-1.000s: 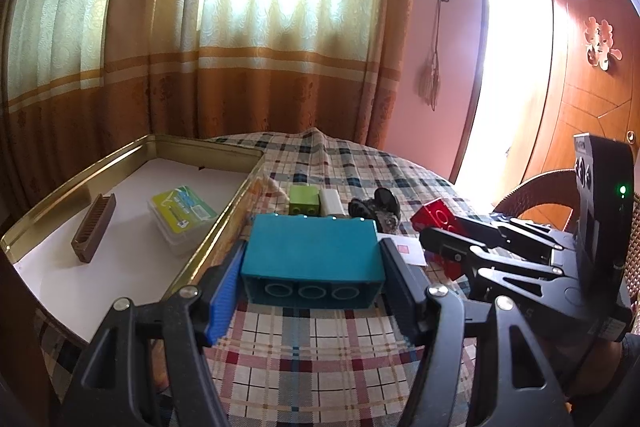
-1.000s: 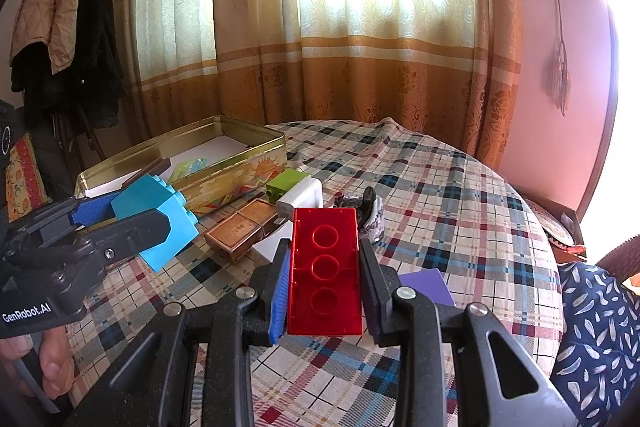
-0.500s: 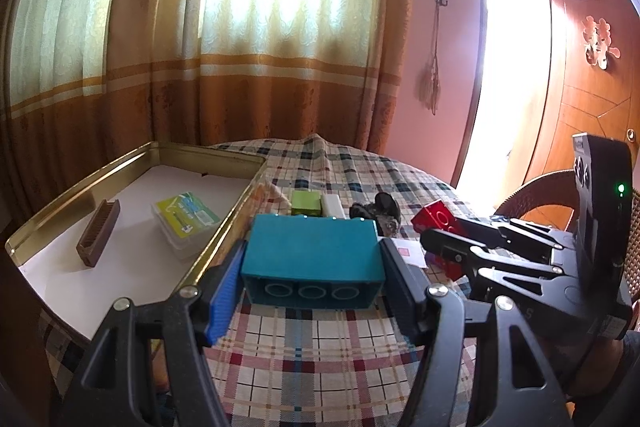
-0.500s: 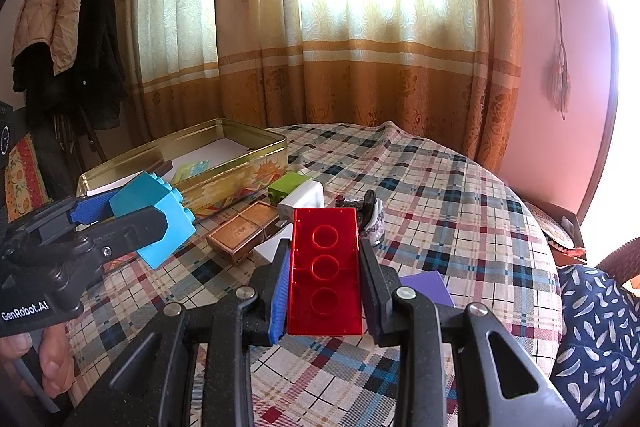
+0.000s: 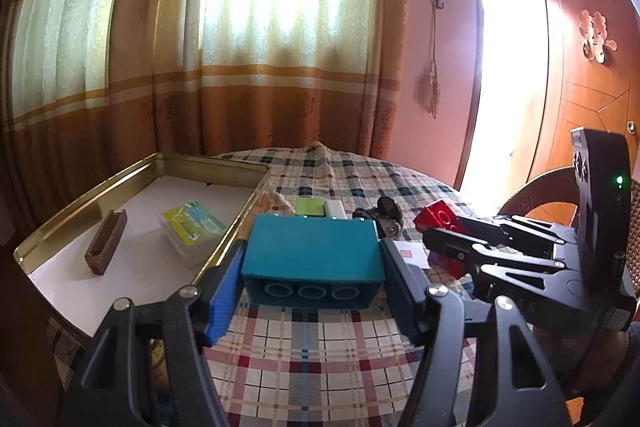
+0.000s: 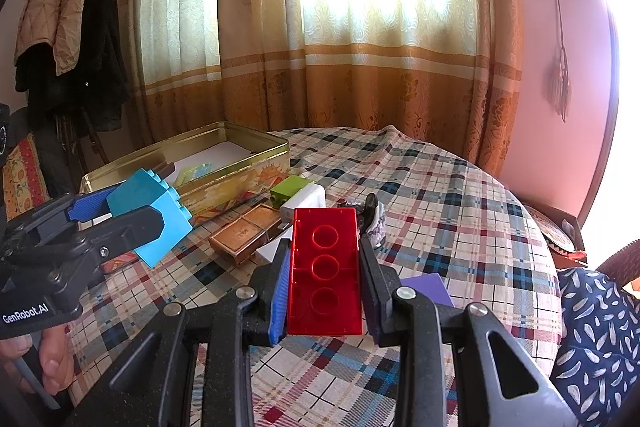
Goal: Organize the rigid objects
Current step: 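Carry the blue and red bricks in both grippers toward the gold tin tray, then lower both bricks into the tin tray and open both grippers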
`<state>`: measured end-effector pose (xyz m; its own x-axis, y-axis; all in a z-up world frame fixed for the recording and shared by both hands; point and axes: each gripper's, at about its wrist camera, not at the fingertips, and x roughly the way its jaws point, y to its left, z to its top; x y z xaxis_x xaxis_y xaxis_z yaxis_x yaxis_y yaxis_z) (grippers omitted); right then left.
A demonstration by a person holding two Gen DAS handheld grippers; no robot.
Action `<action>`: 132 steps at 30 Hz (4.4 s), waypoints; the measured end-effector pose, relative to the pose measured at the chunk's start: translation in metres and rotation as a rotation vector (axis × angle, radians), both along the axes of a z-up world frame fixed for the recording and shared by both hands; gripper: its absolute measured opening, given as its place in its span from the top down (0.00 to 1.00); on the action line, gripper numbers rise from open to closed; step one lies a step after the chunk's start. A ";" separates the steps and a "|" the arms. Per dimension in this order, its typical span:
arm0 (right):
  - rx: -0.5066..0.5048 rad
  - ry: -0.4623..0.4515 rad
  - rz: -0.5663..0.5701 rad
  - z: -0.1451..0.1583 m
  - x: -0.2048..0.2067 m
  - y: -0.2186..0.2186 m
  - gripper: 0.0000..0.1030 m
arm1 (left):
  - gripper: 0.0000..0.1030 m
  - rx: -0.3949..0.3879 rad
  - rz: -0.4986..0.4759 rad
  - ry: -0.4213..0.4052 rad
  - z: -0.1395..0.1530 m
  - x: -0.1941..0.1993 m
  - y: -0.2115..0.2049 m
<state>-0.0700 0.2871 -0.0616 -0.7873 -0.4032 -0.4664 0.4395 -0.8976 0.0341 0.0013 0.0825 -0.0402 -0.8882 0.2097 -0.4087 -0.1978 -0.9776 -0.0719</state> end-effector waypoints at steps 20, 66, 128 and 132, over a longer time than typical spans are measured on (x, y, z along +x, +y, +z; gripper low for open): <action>-0.016 0.024 0.001 0.002 0.004 0.002 0.67 | 0.37 0.015 0.032 0.024 0.003 0.002 -0.013; -0.048 0.126 0.063 0.031 0.001 -0.047 0.67 | 0.37 0.005 0.201 0.102 0.018 -0.012 -0.061; -0.041 -0.063 0.257 0.032 -0.065 -0.170 0.67 | 0.37 0.026 0.424 -0.082 0.018 -0.068 -0.165; -0.001 -0.095 0.271 0.022 -0.075 -0.191 0.67 | 0.37 -0.003 0.426 -0.127 0.016 -0.081 -0.169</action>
<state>-0.1451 0.0960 -0.0394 -0.6037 -0.5930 -0.5329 0.6578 -0.7481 0.0872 -0.0798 -0.0866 -0.0241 -0.8377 -0.1654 -0.5205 0.2330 -0.9702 -0.0666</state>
